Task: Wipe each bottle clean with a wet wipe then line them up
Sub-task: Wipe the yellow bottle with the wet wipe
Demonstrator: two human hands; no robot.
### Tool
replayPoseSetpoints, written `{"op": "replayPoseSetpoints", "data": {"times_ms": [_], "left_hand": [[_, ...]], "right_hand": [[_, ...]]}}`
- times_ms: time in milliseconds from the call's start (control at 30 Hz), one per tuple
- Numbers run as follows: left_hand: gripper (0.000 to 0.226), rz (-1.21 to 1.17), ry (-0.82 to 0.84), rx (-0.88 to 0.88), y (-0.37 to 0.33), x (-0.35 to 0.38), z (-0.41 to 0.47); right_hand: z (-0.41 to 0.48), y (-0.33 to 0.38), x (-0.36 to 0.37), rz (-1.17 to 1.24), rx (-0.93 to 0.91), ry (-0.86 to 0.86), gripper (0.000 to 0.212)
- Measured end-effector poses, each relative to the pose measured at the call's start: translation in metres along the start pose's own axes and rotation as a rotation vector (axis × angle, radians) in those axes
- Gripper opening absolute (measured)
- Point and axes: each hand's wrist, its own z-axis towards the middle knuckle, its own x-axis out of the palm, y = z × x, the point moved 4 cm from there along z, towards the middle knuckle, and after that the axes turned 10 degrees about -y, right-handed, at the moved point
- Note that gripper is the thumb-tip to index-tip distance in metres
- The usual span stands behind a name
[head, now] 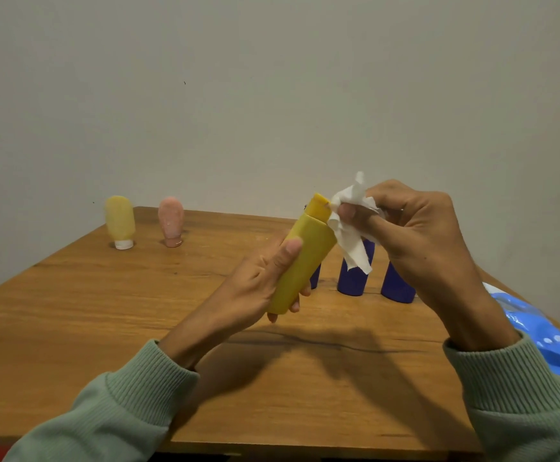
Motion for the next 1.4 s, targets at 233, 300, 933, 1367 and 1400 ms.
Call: {"op": "replayPoseSetpoints", "data": {"times_ms": [233,300,933,1367,1400], "left_hand": [[0.063,-0.207,-0.017,-0.041,0.002,0.005,-0.001],[0.067,-0.281,0.023,-0.086,0.003,0.010,-0.003],[0.057,-0.668,-0.041,-0.428,0.004,0.018,-0.005],[0.064,-0.623,-0.202,-0.537,0.019,0.009,0.002],[0.064,-0.580,-0.174,-0.517,0.020,0.012,0.001]], "right_hand": [[0.000,0.002,-0.002,0.011,-0.047,-0.092,0.021],[-0.002,0.001,0.000,0.003,-0.083,-0.141,0.021],[-0.018,-0.003,0.033,-0.241,-0.217,0.014,0.017],[-0.024,-0.012,0.050,-0.293,-0.093,0.357,0.009],[-0.023,-0.015,0.048,-0.273,-0.083,0.297,0.008]]}}
